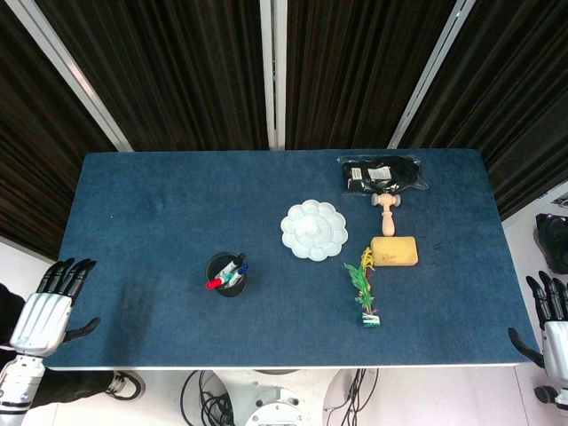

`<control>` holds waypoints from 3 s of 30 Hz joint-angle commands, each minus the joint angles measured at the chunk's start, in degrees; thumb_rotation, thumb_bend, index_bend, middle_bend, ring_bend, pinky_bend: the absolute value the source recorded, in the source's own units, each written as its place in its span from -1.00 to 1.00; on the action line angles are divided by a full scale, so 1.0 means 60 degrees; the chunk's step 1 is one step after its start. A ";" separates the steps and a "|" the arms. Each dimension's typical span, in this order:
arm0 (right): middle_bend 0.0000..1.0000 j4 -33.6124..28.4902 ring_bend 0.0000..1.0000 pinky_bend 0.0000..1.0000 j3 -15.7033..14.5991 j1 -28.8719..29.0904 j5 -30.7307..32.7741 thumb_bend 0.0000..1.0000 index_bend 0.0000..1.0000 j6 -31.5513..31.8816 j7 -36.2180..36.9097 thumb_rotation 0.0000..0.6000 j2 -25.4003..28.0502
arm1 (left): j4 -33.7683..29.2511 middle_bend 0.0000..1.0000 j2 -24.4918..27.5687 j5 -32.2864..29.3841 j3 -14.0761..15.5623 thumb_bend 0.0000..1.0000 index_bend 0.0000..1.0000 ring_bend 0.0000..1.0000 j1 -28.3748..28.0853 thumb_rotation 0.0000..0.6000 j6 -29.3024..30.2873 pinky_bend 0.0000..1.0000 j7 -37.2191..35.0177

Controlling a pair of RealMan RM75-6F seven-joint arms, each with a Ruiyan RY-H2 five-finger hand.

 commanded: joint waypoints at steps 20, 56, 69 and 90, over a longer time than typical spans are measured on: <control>-1.00 0.0003 -1.00 -1.00 0.0078 0.0006 0.0037 -0.63 -1.00 -0.0037 -0.0057 1.00 0.0069 | -0.1528 -0.87 0.0707 0.0695 -0.0719 -0.68 -0.89 -1.00 -0.1050 1.00 -0.1302 -0.84 0.0335; -1.00 -0.0489 -1.00 -1.00 0.0041 0.0084 0.0064 -0.63 -1.00 -0.0251 -0.0292 1.00 0.0455 | -0.2223 -0.72 -0.0573 -0.6162 -0.2885 -0.60 -0.51 -0.99 -0.7315 1.00 -0.7416 -0.80 0.2154; -1.00 -0.0355 -1.00 -1.00 0.0061 0.0055 0.0130 -0.63 -1.00 -0.0243 -0.0117 1.00 0.0449 | -0.1419 -0.71 -0.1114 -0.6522 -0.2471 -0.57 -0.34 -0.99 -0.7534 1.00 -0.7634 -0.80 0.1993; -1.00 -0.0305 -1.00 -1.00 0.0112 0.0066 0.0215 -0.63 -1.00 -0.0282 -0.0040 1.00 0.0480 | -0.1250 -0.67 -0.1406 -0.6869 -0.2220 -0.40 -0.12 -0.99 -0.7918 1.00 -0.7540 -0.80 0.2246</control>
